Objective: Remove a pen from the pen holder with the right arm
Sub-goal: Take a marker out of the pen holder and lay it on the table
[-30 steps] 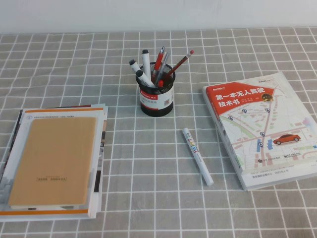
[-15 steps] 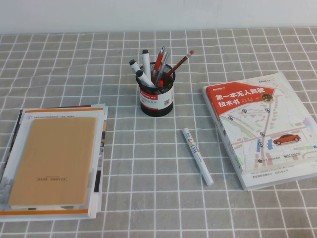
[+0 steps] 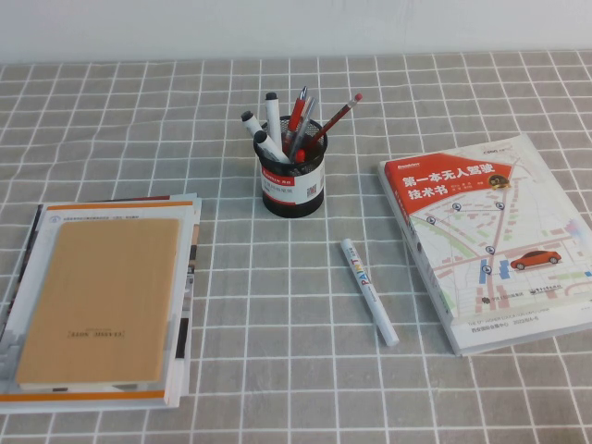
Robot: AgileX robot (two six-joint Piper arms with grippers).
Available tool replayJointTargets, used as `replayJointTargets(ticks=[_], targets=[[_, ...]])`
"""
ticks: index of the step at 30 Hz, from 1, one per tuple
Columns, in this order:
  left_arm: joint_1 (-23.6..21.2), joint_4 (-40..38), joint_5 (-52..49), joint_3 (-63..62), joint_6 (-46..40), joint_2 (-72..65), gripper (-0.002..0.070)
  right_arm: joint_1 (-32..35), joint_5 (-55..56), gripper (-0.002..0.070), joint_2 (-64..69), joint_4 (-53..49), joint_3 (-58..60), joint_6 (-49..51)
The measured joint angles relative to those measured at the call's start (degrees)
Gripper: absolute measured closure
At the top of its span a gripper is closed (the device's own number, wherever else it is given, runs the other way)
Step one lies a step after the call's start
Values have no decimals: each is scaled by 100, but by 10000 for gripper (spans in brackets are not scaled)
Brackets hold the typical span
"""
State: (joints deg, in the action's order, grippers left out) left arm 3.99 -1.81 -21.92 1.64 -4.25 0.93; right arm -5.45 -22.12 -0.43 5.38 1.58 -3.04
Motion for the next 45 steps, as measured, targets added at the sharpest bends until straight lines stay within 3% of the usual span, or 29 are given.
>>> replayJointTargets(ticks=[10, 21, 29, 37, 45], targets=[[0, 0, 0, 0, 0, 0, 678, 0, 160, 688, 0, 292, 0, 0], [0, 0, 0, 0, 0, 0, 678, 0, 1728, 689, 0, 3013, 0, 0], [0, 0, 0, 0, 0, 0, 678, 0, 1935, 689, 0, 3440, 0, 0], [0, 0, 0, 0, 0, 0, 678, 0, 1209, 689, 144, 3610, -235, 0], [0, 0, 0, 0, 0, 0, 678, 0, -575, 689, 1907, 2861, -1781, 0]])
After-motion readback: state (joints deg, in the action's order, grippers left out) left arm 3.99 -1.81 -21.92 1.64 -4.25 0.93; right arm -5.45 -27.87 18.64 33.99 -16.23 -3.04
